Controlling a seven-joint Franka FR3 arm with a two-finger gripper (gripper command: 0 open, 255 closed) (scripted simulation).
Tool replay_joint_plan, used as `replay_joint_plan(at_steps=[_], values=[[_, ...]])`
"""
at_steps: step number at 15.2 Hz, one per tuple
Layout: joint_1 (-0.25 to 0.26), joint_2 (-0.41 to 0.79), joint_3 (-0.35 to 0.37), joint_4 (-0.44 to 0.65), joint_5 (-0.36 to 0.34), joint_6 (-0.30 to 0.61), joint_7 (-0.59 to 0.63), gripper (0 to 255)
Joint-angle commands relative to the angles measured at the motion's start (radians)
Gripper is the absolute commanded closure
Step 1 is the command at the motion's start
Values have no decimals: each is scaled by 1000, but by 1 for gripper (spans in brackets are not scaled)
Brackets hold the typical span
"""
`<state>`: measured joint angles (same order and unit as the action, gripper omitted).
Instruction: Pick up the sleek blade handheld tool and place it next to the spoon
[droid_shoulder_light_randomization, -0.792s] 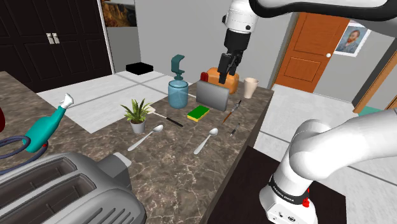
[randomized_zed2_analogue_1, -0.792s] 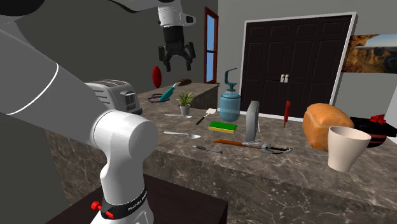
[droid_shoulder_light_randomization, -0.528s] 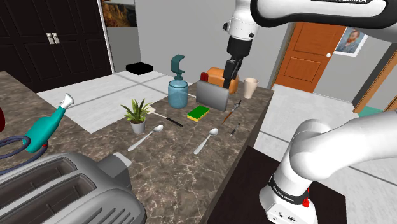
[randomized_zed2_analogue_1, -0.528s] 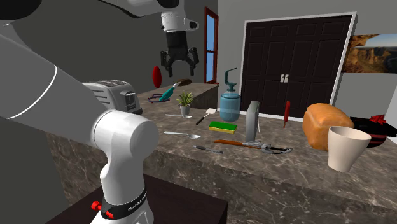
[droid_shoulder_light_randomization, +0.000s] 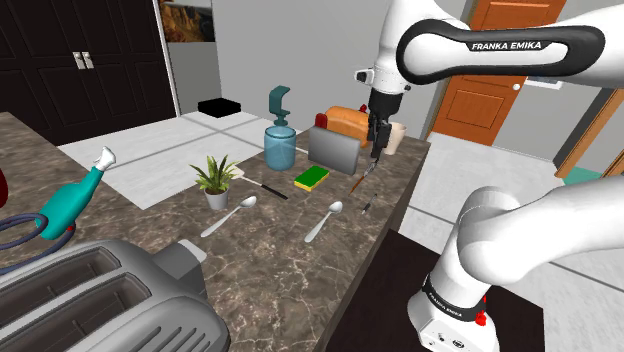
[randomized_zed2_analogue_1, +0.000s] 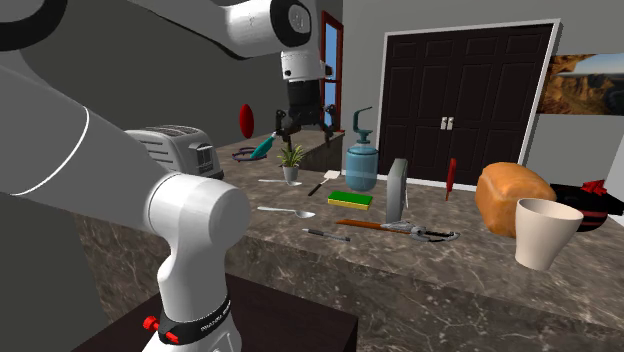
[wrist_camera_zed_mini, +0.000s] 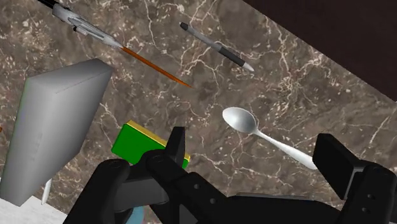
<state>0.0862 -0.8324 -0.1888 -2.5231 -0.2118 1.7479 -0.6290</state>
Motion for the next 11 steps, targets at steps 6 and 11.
replay_joint_plan(at_steps=[6, 11], values=[[37, 83, -212, -71, -168, 154, -407, 0], [86, 221, -371, -58, -262, 294, -688, 0]])
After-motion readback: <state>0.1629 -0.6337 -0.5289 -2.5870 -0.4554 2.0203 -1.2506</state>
